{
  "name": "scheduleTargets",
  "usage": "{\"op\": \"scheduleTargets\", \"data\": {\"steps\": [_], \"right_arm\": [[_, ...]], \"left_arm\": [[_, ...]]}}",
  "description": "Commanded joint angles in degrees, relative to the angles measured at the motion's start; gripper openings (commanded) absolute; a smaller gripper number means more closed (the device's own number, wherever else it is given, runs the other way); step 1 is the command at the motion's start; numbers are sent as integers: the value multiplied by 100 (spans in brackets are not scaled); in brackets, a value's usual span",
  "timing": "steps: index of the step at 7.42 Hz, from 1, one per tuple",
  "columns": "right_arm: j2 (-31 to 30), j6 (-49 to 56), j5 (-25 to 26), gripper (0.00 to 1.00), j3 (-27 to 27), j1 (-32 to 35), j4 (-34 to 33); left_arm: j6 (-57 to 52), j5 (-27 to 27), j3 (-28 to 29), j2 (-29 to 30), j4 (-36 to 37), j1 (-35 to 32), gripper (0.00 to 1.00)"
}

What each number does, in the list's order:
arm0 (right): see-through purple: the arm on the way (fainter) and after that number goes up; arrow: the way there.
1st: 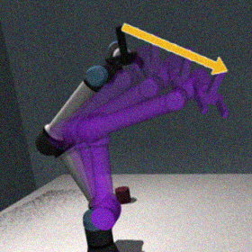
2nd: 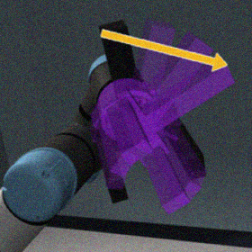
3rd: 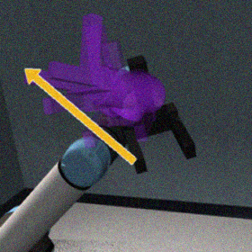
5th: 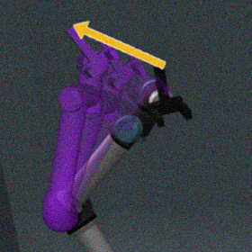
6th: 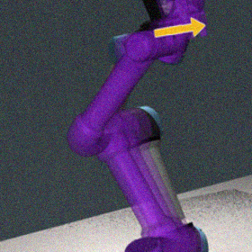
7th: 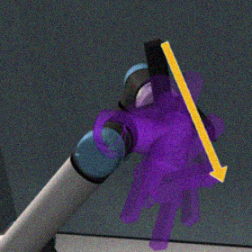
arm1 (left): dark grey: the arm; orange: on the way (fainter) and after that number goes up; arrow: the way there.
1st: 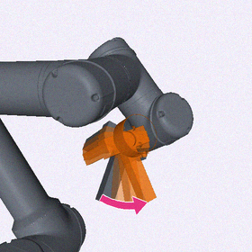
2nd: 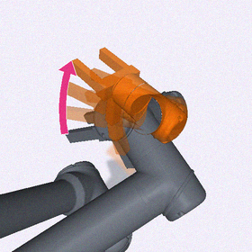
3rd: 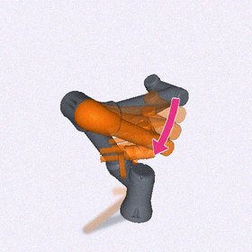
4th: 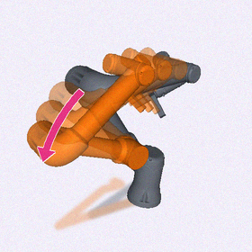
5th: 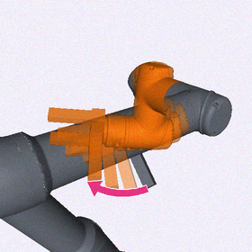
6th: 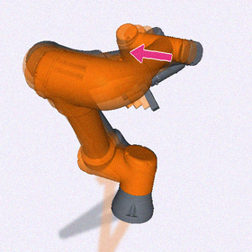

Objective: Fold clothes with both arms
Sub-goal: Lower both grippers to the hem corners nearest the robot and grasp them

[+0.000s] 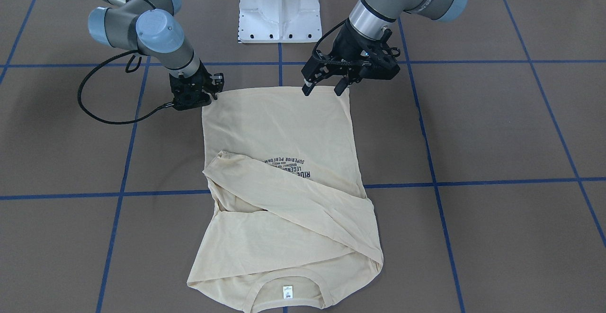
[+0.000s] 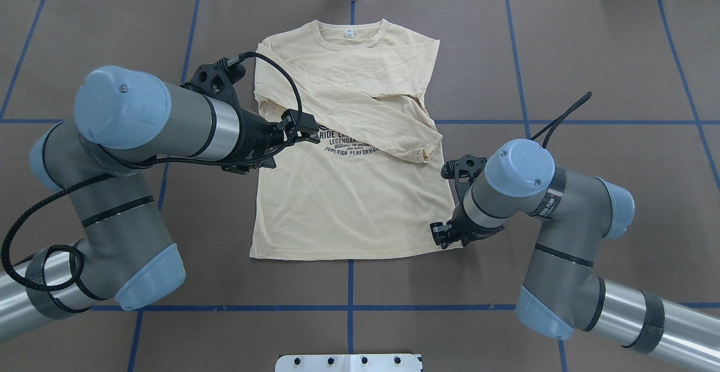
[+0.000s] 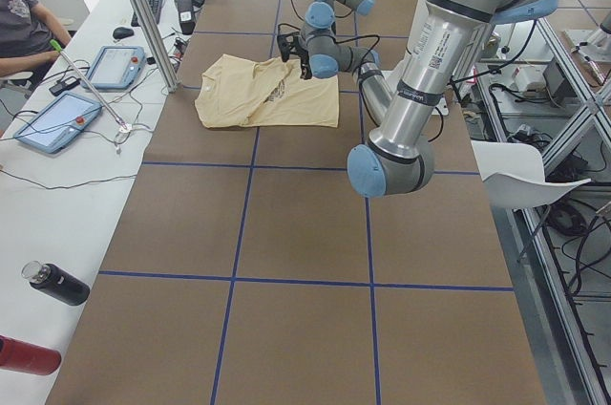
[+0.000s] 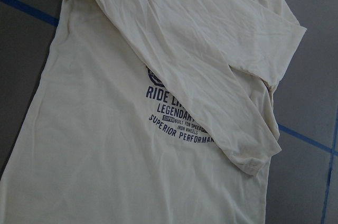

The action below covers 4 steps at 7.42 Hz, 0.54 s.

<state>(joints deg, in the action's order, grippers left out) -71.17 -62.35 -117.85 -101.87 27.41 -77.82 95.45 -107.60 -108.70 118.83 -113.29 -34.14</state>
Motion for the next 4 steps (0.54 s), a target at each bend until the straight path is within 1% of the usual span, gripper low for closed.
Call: {"op": "scheduleTargets", "data": {"steps": [1, 4], "right_arm": [[-2, -5, -1, 0, -34, -7, 4], [-10, -5, -10, 0, -148, 36, 12]], "left_arm": [[0, 2, 6, -9, 0, 4, 99], [0, 2, 6, -18, 0, 4, 99]]}}
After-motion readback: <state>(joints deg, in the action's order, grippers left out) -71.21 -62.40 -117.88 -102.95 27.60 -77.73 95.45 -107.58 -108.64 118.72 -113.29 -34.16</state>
